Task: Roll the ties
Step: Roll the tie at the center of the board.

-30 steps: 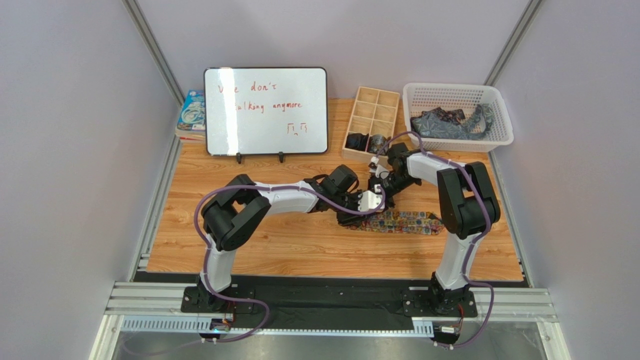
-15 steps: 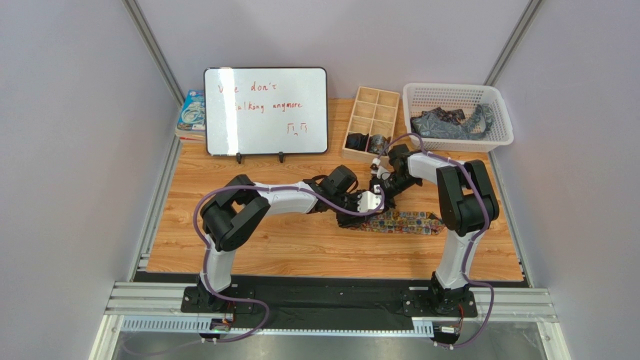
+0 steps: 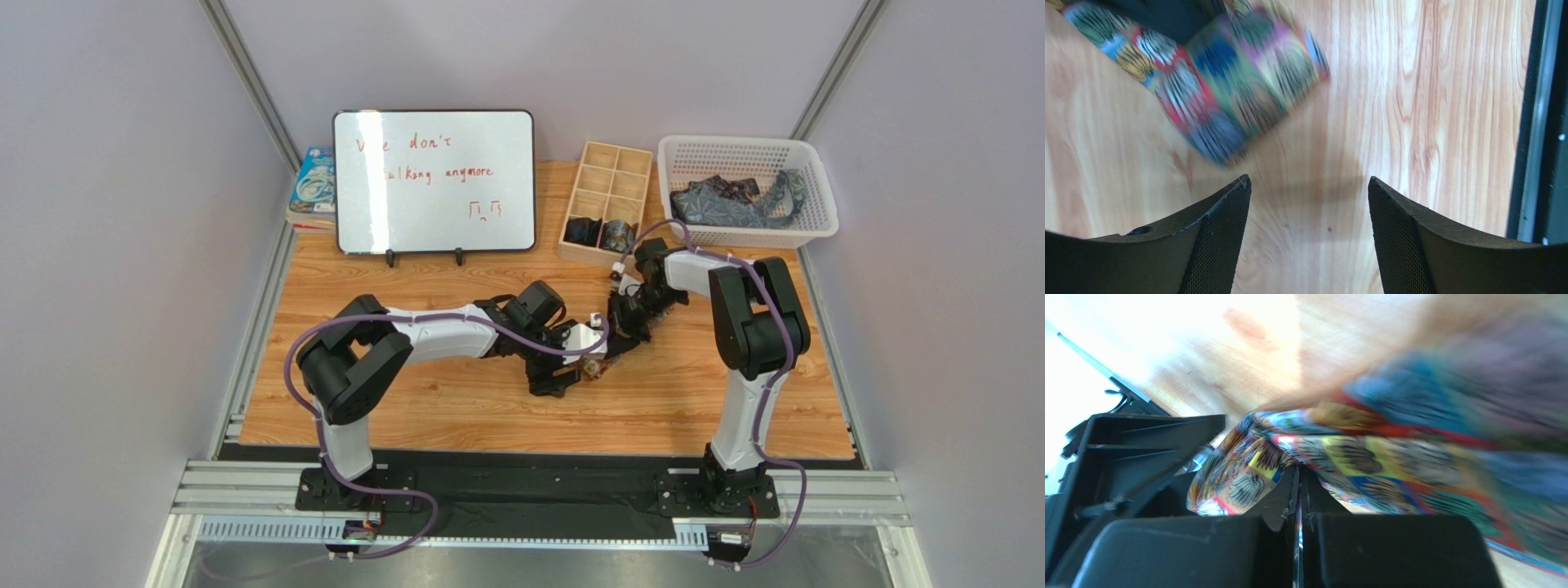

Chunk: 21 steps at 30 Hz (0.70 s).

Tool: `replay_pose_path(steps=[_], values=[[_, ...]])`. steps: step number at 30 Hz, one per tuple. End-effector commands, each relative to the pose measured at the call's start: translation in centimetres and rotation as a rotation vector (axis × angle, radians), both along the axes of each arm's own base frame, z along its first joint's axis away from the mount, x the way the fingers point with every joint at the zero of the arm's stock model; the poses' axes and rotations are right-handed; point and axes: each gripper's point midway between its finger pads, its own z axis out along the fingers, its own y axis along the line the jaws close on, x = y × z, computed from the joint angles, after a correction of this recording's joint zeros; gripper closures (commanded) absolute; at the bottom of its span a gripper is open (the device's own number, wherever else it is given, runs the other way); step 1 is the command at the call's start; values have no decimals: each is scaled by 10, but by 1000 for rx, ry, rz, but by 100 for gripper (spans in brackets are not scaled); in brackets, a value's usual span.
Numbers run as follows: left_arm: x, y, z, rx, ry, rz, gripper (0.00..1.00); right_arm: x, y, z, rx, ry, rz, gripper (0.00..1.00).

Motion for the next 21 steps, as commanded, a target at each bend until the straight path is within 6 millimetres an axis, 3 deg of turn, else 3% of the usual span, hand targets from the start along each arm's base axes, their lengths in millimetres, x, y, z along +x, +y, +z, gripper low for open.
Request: replay_pose_path(steps=[1,5,10,11,12,17,21], values=[[-4,14,14,-20,50,63,24,16,-28,-41,-198,-81,23,100],[8,15,23,-55,49,169,23,16,-26,-47,-215,-75,33,100],[16,3,48,-162,78,308,19,5,-22,-52,-224,-40,38,100],[15,1,49,-174,79,318,9,-1,-22,-54,-226,-23,38,100],[19,-5,55,-212,62,323,9,-3,-20,-55,-225,-12,30,100],[8,-19,48,-248,68,330,7,-8,-10,-56,-220,1,38,100],[12,-30,38,-273,21,367,8,-9,-4,-59,-211,21,36,100]])
